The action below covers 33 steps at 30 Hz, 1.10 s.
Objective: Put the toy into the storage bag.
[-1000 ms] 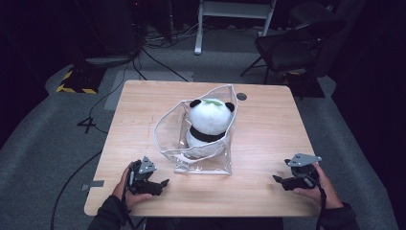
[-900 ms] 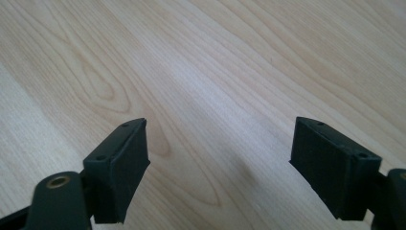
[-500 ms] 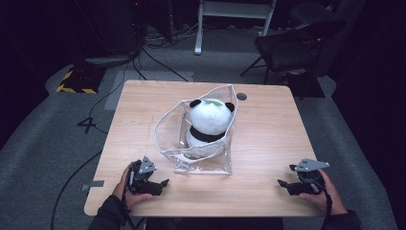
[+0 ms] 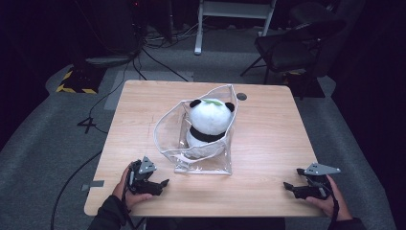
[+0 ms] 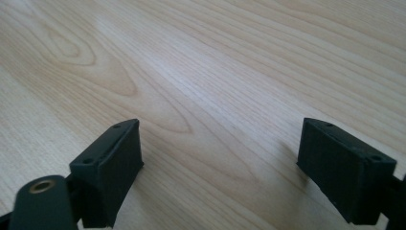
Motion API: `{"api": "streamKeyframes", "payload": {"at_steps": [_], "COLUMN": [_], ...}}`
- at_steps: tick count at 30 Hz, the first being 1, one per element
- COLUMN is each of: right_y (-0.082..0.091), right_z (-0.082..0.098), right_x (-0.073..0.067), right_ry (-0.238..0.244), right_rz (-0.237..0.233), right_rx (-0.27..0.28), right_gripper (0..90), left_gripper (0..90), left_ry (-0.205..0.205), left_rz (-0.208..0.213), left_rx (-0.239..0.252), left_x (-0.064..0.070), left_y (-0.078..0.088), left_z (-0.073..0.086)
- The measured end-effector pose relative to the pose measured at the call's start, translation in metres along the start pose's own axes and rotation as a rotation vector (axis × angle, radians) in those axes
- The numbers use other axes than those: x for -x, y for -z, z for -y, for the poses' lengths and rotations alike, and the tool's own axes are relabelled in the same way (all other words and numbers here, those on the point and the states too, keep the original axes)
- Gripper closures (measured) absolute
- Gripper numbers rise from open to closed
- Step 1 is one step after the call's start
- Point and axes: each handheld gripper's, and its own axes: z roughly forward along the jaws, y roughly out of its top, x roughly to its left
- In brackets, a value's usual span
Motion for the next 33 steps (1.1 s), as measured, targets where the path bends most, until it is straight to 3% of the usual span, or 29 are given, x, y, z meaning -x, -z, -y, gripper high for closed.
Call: {"api": "streamKeyframes", "payload": {"at_steps": [4,8,33], "right_y": [0.0021,0.0036,0.0033], "right_z": [0.0069,0.0087,0.0085], "right_x": [0.0043,0.0064,0.0075], "right_ry": [-0.033,-0.045,-0.056], "right_rz": [0.031,0.041,0.047], "right_rx": [0.039,0.041,0.044], "right_gripper": [15.5,15.4,16.1], "left_gripper": [12.2,12.2,12.2], "left_ry": [0.002,0.002,0.000], "left_rz": [0.001,0.002,0.000], "left_rx": [-0.002,-0.002,0.000], "left_x": [0.0001,0.0001,0.0000], "left_y": [0.0002,0.0001,0.0000], "left_z": [-0.0001,0.0000,0.0000]}}
